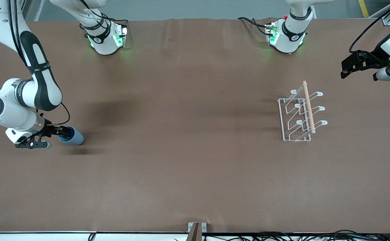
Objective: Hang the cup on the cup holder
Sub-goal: 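Lower the right gripper around the blue cup and close it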
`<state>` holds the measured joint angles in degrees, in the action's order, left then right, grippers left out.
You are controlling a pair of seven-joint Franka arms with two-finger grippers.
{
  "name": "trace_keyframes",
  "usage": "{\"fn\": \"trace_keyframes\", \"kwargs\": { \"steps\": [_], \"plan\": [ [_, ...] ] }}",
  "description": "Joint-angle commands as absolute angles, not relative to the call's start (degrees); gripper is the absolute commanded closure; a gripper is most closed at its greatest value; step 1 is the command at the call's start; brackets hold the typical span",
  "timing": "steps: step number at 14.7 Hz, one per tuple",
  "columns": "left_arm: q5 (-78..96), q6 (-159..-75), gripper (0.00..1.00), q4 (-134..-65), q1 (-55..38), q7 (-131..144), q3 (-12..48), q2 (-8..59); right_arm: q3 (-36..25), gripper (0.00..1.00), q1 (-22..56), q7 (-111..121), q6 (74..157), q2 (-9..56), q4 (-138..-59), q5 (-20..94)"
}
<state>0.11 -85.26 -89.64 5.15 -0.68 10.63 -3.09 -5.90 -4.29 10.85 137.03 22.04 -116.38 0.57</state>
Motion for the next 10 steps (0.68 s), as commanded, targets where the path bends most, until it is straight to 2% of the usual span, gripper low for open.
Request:
{"fn": "trace_keyframes", "kwargs": {
  "steps": [1, 3, 4, 5, 6, 8, 10],
  "plan": [
    [0.88, -84.29, 0.00, -85.71, 4.93, -1.50, 10.81, -0.54, -5.36, 0.28, -4.75, 11.51, 138.08, 22.41, -116.98, 0.44],
    [0.88, -84.29, 0.00, -84.99, 4.75, -1.05, 11.25, -0.26, -5.19, 0.51, -4.83, 11.60, 138.16, 22.85, -116.90, 0.44],
    [0.97, -84.20, 0.00, -85.08, 4.83, -1.23, 11.25, -0.26, -5.19, 0.70, -4.83, 11.60, 138.08, 22.85, -116.89, 0.44],
    [0.97, -84.20, 0.00, -85.08, 4.83, -1.32, 11.34, -0.26, -5.19, 0.81, -4.75, 11.60, 138.16, 22.85, -116.89, 0.53],
    [0.97, -84.20, 0.00, -85.08, 4.83, -1.23, 11.34, -0.26, -5.19, 0.88, -4.83, 11.60, 138.25, 23.03, -116.89, 0.53],
    [0.97, -84.20, 0.00, -85.08, 4.92, -1.32, 11.34, -0.35, -5.19, 0.97, -4.83, 11.60, 139.74, 23.64, -116.98, 0.61],
    [0.97, -84.20, 0.00, -85.08, 4.66, -1.58, 11.51, -0.26, -5.19, 1.00, -4.83, 11.60, 139.75, 23.73, -116.90, 1.14]
  ]
}}
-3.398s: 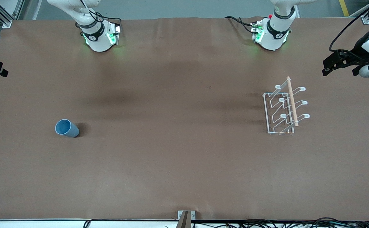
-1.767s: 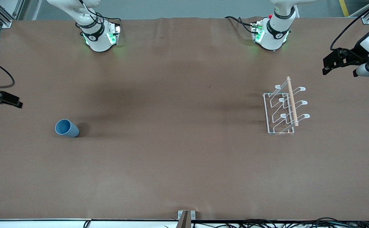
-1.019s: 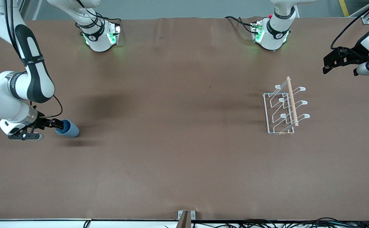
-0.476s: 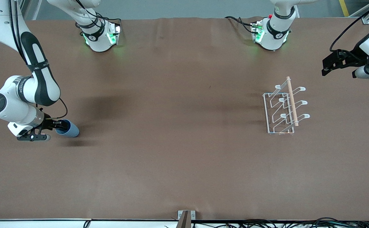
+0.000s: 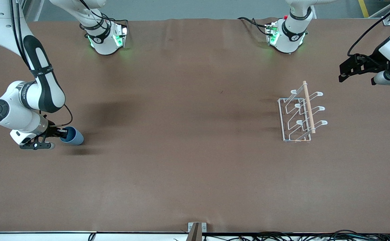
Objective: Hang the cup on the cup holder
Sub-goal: 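Lift the blue cup with the right gripper while the left gripper approaches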
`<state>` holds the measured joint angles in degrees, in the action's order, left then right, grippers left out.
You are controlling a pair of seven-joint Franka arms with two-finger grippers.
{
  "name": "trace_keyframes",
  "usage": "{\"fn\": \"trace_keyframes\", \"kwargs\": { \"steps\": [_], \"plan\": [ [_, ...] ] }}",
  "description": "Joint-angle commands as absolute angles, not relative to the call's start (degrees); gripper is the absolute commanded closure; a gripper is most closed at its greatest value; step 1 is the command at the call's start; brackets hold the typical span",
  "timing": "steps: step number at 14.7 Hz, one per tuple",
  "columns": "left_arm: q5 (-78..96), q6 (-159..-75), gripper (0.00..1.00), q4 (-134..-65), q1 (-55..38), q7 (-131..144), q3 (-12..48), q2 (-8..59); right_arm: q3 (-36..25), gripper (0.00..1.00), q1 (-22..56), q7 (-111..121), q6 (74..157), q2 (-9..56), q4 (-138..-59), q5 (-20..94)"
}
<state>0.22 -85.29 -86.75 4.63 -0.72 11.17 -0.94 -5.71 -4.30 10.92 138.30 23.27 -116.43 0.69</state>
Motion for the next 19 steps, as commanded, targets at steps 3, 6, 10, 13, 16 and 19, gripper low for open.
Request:
{"fn": "trace_keyframes", "kwargs": {
  "steps": [3, 6, 10, 13, 16, 19],
  "plan": [
    [2.63, -84.20, 0.00, -85.08, 4.57, -1.67, 11.60, -0.26, -5.19, 1.00, -4.57, 11.60, 137.13, 22.68, -116.19, 1.14],
    [2.99, -84.20, 0.00, -85.08, 4.57, -1.58, 11.60, -0.26, -5.10, 1.00, -4.74, 12.48, 126.08, 19.43, -110.86, 1.23],
    [3.16, -84.20, 0.00, -85.08, 4.05, -1.67, 11.95, -0.35, -5.18, 1.00, -4.66, 11.96, 106.05, 16.10, -100.04, 7.61],
    [6.66, -85.94, 0.00, -85.17, 1.33, -1.93, 14.14, -0.18, -5.19, 1.00, -4.48, 7.41, 91.80, 13.11, -94.67, 15.97],
    [8.17, -88.85, 0.00, -84.99, -2.01, -2.02, 16.95, 0.88, -4.31, 1.00, -3.09, 1.52, 87.19, 11.25, -94.13, 24.66],
    [9.05, -89.56, 0.00, -84.99, -5.79, -2.11, 20.38, 1.66, 2.61, 1.00, -2.90, -9.19, 87.71, 11.25, -94.04, 32.06]
  ]
}}
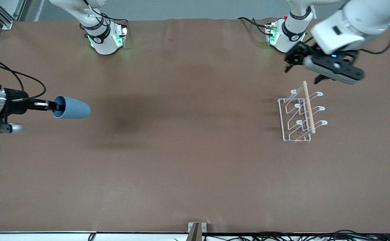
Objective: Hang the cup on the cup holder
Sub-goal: 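Lift the blue cup with the right gripper while the left gripper approaches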
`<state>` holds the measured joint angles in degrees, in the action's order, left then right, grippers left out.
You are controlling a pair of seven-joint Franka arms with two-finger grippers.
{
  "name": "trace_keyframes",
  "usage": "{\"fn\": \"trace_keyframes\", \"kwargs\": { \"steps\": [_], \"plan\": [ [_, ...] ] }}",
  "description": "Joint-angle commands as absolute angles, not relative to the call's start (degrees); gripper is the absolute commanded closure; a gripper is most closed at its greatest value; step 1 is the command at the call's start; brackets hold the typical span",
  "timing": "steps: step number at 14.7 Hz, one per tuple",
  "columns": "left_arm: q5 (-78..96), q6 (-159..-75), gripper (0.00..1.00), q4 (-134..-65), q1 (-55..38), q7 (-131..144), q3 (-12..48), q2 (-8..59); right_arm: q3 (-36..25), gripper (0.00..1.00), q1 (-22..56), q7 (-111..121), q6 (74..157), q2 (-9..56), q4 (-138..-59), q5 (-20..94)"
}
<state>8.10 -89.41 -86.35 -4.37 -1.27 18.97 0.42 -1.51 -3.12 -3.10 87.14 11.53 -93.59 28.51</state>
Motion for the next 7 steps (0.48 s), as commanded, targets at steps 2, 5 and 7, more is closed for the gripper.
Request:
{"fn": "trace_keyframes", "kwargs": {
  "steps": [2, 5, 7],
  "plan": [
    [11.41, -89.82, 0.00, -84.82, -7.90, -2.63, 22.75, 2.37, 6.40, 1.00, -2.55, -13.61, 88.33, 11.51, -93.08, 36.46],
    [12.30, -94.99, 0.00, -83.85, -10.02, -4.04, 26.09, 3.95, 11.06, 1.00, -0.80, -19.75, 90.08, 11.86, -92.46, 43.84],
    [12.22, -99.38, 0.00, -84.02, -10.98, -3.96, 28.99, 3.96, 14.75, 1.00, 1.22, -25.02, 94.11, 12.04, -92.46, 46.48]
  ]
}}
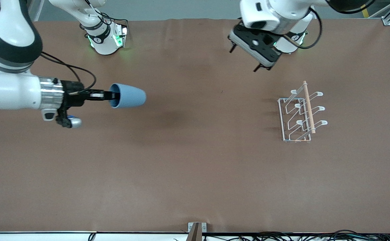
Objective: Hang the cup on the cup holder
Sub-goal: 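Lift the blue cup with the right gripper while the left gripper approaches, then grasp the blue cup rim with the left gripper beside the right gripper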
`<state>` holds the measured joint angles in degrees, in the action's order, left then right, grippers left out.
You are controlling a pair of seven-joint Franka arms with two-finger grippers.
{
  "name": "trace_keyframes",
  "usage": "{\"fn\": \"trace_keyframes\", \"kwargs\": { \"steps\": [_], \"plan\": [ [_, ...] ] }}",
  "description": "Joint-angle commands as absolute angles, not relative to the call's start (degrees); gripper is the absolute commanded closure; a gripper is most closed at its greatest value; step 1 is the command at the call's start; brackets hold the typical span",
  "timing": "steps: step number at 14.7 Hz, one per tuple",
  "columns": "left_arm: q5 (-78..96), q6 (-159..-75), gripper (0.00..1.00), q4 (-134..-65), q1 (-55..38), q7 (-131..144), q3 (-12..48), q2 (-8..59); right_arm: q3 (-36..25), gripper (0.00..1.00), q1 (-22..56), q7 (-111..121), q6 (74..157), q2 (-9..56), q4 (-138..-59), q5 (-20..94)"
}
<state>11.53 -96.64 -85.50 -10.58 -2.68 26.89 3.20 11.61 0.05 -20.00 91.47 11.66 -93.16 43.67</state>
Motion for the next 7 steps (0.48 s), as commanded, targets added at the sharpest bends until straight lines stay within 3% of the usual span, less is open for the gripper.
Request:
{"fn": "trace_keyframes", "kwargs": {
  "steps": [1, 4, 7],
  "plan": [
    [11.96, -100.88, 0.00, -84.11, -11.60, -3.96, 30.05, 4.30, 16.68, 1.00, 2.19, -27.48, 96.22, 12.39, -92.46, 46.93],
    [11.60, -108.69, 0.00, -84.02, -15.20, -8.77, 31.02, 7.63, 22.74, 1.00, 3.16, -31.45, 100.97, 13.71, -92.72, 52.62],
    [11.95, -109.77, 0.02, -84.20, -15.56, -14.65, 31.11, 8.61, 25.48, 1.00, 4.13, -34.10, 103.18, 13.71, -92.90, 53.61]
  ]
}}
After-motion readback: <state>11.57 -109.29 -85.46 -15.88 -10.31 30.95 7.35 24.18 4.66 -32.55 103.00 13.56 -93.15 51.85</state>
